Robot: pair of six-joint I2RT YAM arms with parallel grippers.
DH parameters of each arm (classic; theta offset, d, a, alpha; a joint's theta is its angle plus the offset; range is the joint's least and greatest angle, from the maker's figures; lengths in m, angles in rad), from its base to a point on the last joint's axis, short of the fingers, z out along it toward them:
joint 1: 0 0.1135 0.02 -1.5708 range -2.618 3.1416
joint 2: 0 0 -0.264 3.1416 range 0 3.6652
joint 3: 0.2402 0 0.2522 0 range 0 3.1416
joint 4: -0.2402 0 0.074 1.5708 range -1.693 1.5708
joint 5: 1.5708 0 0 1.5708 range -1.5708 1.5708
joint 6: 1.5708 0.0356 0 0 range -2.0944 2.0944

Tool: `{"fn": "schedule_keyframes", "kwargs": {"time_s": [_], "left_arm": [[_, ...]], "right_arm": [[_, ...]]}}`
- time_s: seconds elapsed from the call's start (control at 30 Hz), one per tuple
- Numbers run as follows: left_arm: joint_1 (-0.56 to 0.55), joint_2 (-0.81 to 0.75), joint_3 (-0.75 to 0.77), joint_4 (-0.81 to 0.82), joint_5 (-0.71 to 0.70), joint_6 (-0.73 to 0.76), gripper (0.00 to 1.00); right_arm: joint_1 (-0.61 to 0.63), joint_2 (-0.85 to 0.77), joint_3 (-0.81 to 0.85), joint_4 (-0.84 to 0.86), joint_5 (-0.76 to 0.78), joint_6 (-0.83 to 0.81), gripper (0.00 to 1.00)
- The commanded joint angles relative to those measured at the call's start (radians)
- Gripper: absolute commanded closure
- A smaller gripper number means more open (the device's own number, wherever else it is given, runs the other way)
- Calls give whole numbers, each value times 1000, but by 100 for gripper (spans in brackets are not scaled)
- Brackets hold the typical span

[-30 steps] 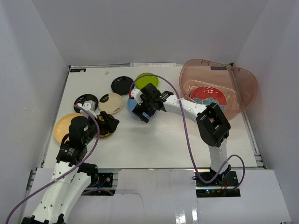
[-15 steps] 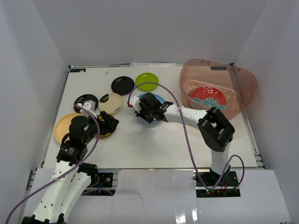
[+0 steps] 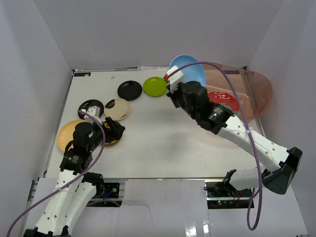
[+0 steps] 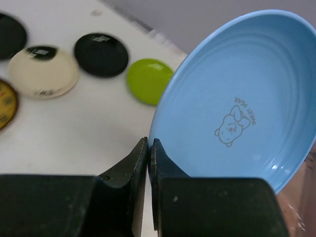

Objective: Place the plates into the plastic bin on the countertop

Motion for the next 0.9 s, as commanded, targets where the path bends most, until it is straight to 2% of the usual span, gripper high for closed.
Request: {"fn": "schedule_keyframes", "kwargs": {"time_s": [0.0, 0.13, 0.23, 0.47, 0.5, 0.53, 0.57, 0.6, 0.67, 0.73, 0.8, 0.87], "left_arm": [[9, 3, 21, 2, -25, -10, 15], [16, 24, 24, -7, -66, -27, 16], [30, 37, 31, -30, -120, -41, 16], [52, 113, 64, -58, -213, -44, 16], [52, 132, 71, -58, -224, -43, 17], [52, 152, 80, -62, -236, -37, 17], [52, 197, 90, -65, -264, -33, 17], [52, 221, 111, -73, -282, -29, 17], [53, 265, 126, -76, -327, -23, 18], [53, 325, 140, -81, -405, -20, 20], [58, 371, 146, -88, -495, -23, 22], [93, 393, 157, -87, -525, -30, 26]], "right_arm": [[-111, -35, 84, -40, 161, -50, 92], [-373, 47, 54, -49, 106, -35, 92], [-456, 127, 18, -46, 66, 5, 92], [-542, 248, -14, -17, 99, 123, 91], [-550, 253, -20, -18, 102, 141, 86], [-559, 256, -35, -18, 103, 172, 67], [-559, 255, -41, -21, 100, 183, 59], [-559, 242, -46, -25, 99, 206, 43], [-559, 215, -64, -28, 48, 244, 28], [-556, 149, -89, -9, -27, 269, 22], [-542, 89, -141, 42, -133, 305, 21], [-502, -14, -223, 87, -211, 341, 21]]}}
